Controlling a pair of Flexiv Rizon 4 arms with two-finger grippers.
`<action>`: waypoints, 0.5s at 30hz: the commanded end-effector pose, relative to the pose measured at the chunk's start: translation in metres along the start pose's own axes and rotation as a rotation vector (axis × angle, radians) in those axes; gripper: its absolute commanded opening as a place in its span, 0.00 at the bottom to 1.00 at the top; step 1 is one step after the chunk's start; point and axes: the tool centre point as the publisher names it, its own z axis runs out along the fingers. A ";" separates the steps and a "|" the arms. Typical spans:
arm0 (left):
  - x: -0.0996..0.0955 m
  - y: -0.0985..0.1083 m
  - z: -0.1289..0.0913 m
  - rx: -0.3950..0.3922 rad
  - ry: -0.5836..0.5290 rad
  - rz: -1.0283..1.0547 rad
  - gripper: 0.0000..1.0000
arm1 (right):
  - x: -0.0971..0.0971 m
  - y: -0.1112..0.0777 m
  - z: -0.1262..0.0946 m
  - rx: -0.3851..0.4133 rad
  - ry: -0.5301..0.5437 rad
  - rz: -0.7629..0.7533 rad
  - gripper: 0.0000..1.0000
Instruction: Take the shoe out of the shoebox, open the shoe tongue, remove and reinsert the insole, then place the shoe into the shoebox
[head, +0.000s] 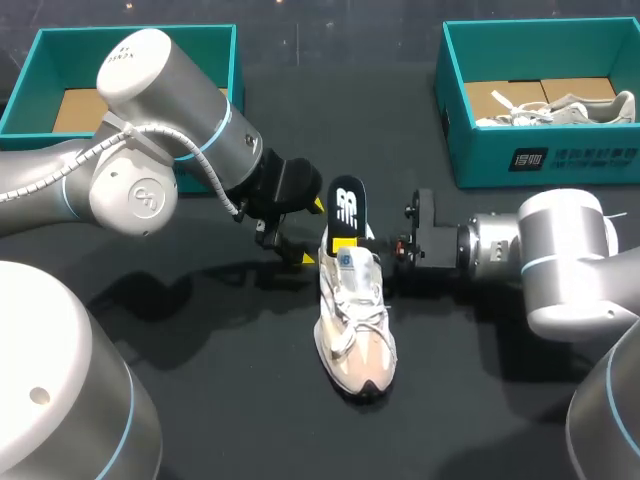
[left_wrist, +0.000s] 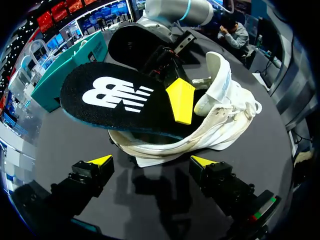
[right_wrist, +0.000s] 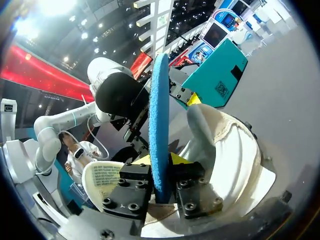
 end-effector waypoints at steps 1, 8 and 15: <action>0.000 0.000 0.000 -0.002 -0.001 0.001 1.00 | 0.002 0.015 -0.001 0.034 -0.009 -0.013 0.33; 0.000 0.000 0.000 -0.002 -0.001 0.001 1.00 | 0.004 0.031 -0.005 0.069 -0.019 -0.050 0.25; 0.000 0.000 0.000 -0.002 -0.001 0.001 1.00 | 0.007 0.034 -0.009 0.075 -0.025 -0.058 0.22</action>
